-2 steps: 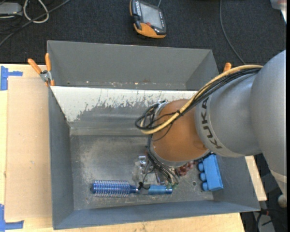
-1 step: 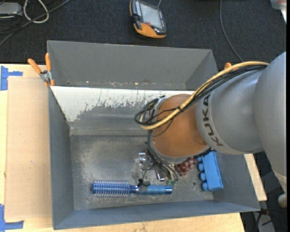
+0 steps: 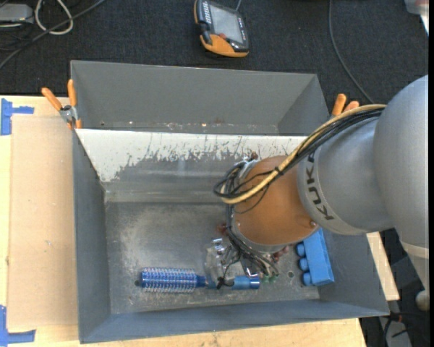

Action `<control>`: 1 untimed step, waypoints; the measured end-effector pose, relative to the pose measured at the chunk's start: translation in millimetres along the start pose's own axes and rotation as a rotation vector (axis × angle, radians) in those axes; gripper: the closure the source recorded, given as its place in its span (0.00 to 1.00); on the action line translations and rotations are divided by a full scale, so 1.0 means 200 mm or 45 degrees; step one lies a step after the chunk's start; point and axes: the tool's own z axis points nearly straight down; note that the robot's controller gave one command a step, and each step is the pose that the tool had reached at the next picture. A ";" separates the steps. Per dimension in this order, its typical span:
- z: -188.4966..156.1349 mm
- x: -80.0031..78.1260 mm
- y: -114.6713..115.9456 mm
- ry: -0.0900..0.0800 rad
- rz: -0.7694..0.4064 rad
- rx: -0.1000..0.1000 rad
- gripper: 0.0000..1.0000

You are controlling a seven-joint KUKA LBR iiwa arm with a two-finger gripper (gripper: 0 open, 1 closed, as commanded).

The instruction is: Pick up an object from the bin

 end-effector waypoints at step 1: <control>0.03 -0.05 0.08 -0.004 -0.061 0.001 0.00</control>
Offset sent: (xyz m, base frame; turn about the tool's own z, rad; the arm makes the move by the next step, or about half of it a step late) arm 0.0000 0.0000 0.0000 0.0000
